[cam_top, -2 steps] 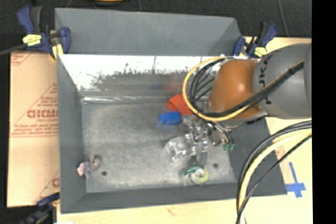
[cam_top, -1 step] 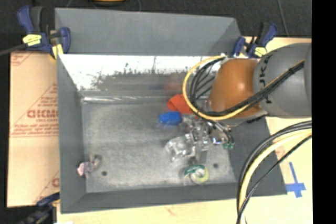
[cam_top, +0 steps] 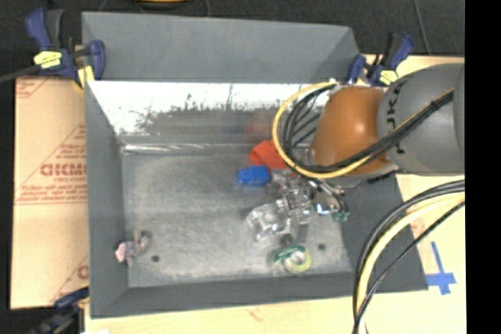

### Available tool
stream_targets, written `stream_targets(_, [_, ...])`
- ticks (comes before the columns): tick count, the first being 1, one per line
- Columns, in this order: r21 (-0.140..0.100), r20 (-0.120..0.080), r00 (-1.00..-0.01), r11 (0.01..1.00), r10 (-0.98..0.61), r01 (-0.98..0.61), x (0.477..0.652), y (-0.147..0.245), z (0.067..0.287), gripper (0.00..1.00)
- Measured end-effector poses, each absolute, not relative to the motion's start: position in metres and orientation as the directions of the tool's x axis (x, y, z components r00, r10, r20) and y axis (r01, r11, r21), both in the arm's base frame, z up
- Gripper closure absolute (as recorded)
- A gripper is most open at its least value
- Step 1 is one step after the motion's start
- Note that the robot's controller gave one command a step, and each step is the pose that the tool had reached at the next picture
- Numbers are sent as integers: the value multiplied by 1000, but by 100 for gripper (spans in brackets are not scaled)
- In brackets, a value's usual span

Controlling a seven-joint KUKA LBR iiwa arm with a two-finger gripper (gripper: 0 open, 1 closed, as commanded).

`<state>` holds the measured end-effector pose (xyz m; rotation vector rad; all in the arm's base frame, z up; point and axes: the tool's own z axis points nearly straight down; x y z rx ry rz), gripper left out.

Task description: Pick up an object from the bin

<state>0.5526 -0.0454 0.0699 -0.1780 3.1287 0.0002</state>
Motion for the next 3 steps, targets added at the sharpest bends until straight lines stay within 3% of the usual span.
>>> stream_targets(2, [3,-13,-994,994,-105,-105,555,-45,71,0])
stream_targets(3, [2,-14,-994,995,-104,-104,555,-46,72,100])
